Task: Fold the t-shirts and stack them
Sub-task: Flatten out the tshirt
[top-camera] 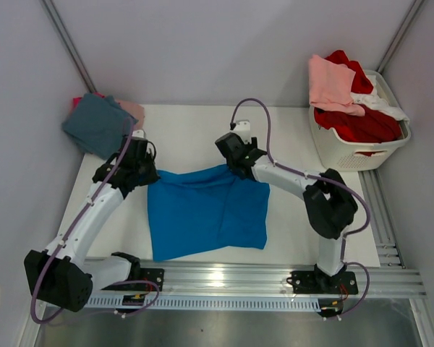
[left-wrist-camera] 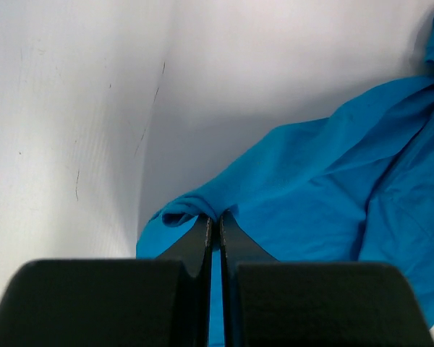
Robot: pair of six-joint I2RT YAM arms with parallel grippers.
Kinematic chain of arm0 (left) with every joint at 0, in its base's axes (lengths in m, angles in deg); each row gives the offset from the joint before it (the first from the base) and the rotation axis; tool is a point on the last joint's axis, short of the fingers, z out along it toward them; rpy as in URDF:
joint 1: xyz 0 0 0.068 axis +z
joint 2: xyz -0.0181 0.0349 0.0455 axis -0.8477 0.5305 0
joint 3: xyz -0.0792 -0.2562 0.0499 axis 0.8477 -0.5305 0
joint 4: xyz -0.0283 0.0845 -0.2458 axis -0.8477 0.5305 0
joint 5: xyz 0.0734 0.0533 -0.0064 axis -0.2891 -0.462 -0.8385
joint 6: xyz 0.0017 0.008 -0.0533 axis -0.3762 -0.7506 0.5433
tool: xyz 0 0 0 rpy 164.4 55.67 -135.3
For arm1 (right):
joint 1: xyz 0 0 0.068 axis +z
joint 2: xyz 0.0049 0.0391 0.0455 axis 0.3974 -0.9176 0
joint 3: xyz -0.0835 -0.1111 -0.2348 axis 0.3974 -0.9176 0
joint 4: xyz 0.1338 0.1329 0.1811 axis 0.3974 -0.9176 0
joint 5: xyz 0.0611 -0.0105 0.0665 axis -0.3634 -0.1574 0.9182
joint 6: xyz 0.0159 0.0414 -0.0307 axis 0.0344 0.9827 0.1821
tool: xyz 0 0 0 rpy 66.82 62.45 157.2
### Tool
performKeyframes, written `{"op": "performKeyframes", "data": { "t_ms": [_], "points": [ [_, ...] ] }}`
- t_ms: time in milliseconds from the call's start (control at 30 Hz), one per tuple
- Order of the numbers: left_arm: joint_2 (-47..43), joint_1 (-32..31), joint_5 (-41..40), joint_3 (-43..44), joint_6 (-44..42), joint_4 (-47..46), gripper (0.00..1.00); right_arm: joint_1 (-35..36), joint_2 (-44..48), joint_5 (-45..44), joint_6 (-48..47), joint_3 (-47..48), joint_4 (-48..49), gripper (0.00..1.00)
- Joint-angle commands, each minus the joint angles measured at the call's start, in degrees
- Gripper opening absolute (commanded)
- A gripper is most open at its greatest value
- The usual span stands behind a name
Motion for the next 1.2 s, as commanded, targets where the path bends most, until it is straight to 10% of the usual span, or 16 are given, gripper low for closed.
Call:
{"op": "performKeyframes", "data": {
  "t_ms": [0,333,767,900,1167],
  "points": [
    [-3.72,0.72,-0.78,-2.43,1.69,-2.88,0.01,-1.76,-7.69,4.76,-5.5,7.4,0.02,0.63],
    [-8.91,0.63,-0.26,-6.66,1.42,-4.21,0.01,-3.0,-27.41,6.79,-7.18,34.11,-12.99,0.56],
    [-9.79,0.63,0.71,-7.54,1.16,-4.91,0.01,-4.32,-33.57,-0.33,-5.34,36.95,-20.12,0.49],
    [-9.79,0.63,0.36,-7.71,1.16,-5.0,0.01,-4.58,-33.66,-2.53,-5.16,37.65,-20.99,0.0],
    [-11.71,0.63,-7.53,-7.72,3.17,-3.6,0.01,-5.2,-22.69,-4.39,-5.77,28.97,-16.17,0.0]
  ]
}}
